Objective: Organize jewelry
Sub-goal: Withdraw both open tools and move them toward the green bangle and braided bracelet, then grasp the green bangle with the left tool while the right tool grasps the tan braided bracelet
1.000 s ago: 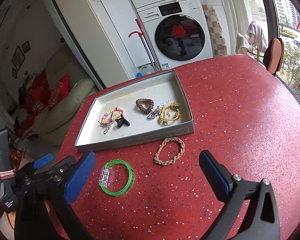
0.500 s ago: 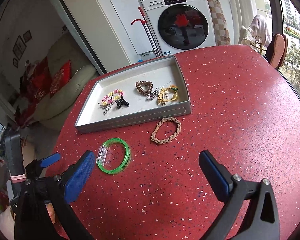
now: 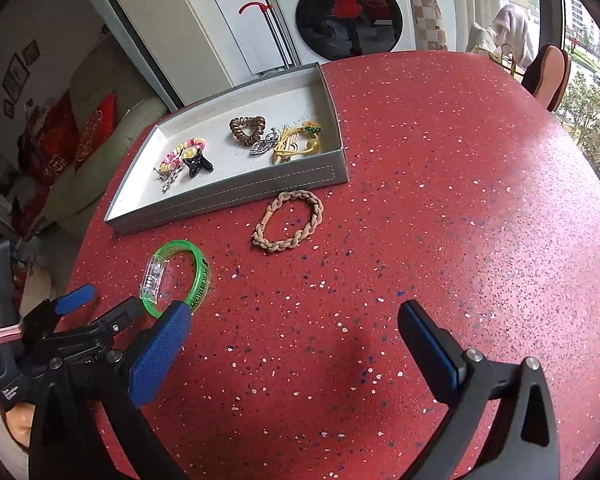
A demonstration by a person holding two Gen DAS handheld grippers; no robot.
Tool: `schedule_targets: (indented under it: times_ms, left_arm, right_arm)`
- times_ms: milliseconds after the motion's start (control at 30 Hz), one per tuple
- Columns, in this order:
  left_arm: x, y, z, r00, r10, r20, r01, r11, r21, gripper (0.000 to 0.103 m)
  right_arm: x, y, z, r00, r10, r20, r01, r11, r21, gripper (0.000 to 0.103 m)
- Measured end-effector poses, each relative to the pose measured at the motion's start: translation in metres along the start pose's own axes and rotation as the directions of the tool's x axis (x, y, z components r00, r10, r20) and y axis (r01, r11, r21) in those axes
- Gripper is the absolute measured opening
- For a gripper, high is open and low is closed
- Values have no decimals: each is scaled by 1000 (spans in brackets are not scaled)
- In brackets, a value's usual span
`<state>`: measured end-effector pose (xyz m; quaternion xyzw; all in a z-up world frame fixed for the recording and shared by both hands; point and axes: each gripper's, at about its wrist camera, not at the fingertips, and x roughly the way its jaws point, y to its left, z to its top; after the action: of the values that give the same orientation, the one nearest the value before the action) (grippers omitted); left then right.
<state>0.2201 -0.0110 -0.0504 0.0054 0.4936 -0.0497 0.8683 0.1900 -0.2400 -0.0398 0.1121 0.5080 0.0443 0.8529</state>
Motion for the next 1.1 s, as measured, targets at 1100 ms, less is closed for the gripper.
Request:
schedule_targets:
  times_ms: [1100]
  left_arm:
    - [27, -24, 15, 1000, 14, -9, -14, 1000, 28, 103]
  right_arm:
    - [58, 24, 35, 967, -254, 37, 256, 958, -128, 76]
